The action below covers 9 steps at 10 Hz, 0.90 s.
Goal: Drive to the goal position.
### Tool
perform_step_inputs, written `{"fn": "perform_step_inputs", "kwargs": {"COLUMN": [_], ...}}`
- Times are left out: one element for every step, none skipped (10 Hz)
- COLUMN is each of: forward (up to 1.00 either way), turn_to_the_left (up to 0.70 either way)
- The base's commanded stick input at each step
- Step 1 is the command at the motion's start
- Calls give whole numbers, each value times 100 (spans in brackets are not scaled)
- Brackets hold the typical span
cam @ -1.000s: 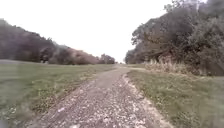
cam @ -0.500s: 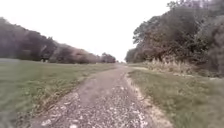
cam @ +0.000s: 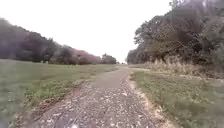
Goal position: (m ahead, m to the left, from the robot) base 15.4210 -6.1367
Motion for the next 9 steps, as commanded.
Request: {"fn": "perform_step_inputs", "kwargs": {"forward": [70, 70, 70, 70, 70, 70, 70, 70, 70], "turn_to_the_left": [-12, -12, -12, -12, -12, -12, -12, -12, -12]}}
